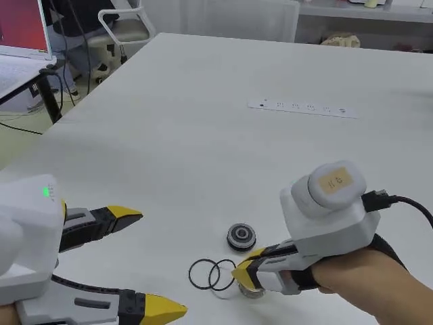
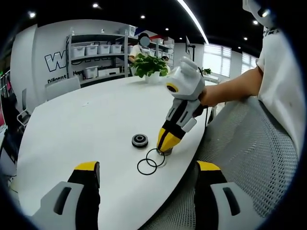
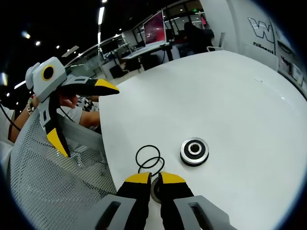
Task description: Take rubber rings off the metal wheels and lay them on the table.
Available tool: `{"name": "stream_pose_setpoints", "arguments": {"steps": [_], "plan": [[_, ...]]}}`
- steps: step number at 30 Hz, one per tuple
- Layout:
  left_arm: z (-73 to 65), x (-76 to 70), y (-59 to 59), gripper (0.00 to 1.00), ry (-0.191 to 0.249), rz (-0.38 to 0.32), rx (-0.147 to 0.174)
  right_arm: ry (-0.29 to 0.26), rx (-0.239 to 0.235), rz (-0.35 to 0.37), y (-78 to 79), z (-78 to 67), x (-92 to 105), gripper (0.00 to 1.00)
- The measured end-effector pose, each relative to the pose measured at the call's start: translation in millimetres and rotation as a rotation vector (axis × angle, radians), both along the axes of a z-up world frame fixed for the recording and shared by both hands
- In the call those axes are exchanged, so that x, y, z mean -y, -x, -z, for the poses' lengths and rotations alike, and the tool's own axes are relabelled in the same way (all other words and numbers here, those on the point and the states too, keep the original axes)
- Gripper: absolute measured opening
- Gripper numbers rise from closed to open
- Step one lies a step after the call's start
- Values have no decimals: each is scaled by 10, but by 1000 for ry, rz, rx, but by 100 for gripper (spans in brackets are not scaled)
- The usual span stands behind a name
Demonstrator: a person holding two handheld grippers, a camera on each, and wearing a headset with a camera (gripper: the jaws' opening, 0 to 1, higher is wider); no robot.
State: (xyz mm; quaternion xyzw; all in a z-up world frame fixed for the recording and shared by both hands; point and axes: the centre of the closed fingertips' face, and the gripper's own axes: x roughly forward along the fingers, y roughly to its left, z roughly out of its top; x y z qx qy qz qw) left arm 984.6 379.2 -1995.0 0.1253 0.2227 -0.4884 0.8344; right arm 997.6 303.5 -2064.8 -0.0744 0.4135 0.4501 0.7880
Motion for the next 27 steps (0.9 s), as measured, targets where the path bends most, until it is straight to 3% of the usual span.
{"name": "stream_pose_setpoints", "arguments": {"steps": [9, 16, 19, 27], "plan": [[3, -4, 1, 78, -1, -3, 0, -5, 36, 20, -89, -68, 50, 6], [6, -10, -4, 78, 1, -10, -3, -11, 18, 62, -159, -33, 140, 6], [6, -8, -3, 78, 1, -9, -3, -2, -9, 57, -119, 19, 154, 8], [5, -5, -6, 78, 4, -11, -4, 5, -3, 27, -99, 2, 157, 10]]}}
